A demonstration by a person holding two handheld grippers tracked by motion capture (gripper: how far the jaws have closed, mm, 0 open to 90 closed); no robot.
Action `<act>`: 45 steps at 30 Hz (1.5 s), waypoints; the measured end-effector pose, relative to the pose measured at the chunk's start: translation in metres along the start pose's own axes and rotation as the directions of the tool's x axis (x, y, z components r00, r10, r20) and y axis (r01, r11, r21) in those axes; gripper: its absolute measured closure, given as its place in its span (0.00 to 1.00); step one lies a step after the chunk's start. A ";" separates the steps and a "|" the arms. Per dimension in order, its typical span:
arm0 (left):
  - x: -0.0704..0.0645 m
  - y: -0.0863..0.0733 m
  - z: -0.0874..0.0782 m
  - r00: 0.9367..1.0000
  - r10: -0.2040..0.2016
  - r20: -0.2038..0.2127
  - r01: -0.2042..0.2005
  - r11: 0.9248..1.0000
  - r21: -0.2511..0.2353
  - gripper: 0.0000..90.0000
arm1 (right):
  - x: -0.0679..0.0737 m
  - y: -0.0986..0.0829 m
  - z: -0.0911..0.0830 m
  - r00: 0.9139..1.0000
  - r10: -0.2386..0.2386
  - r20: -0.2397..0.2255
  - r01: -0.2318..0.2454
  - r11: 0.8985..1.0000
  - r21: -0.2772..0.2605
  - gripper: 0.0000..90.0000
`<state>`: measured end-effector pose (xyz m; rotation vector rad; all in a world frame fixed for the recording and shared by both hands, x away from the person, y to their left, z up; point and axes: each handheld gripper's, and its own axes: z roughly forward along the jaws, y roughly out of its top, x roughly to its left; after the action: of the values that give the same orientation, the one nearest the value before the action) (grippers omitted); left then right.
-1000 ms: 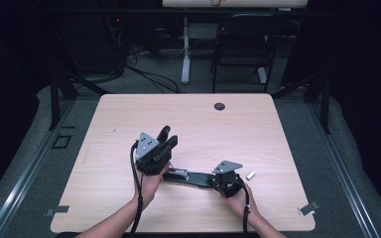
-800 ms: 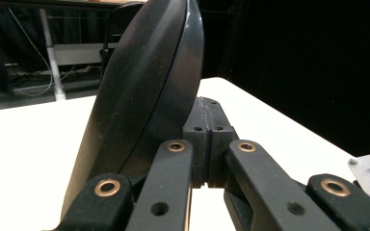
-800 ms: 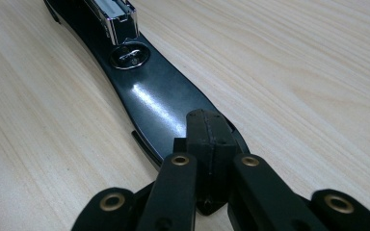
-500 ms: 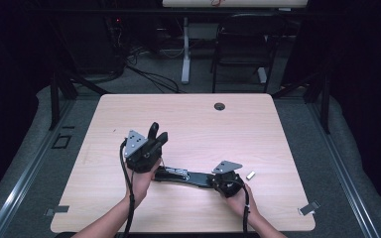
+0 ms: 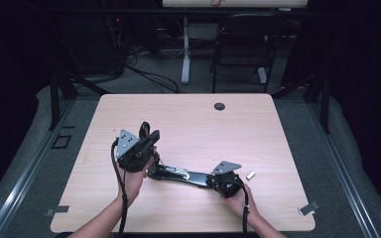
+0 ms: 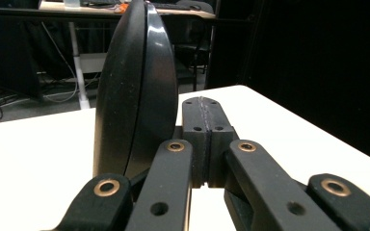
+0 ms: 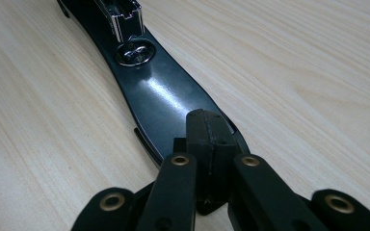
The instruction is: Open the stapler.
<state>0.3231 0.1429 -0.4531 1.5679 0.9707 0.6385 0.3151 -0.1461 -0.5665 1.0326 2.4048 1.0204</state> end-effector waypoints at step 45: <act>0.056 -0.012 -0.010 0.985 -0.146 -0.094 0.152 0.987 0.058 0.96 | -0.001 0.000 0.000 1.000 -0.004 -0.006 0.004 1.000 0.010 1.00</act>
<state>0.3407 0.1967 -0.4682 1.5173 1.1744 0.5811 0.3158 -0.1468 -0.5662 1.0285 2.4184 1.0129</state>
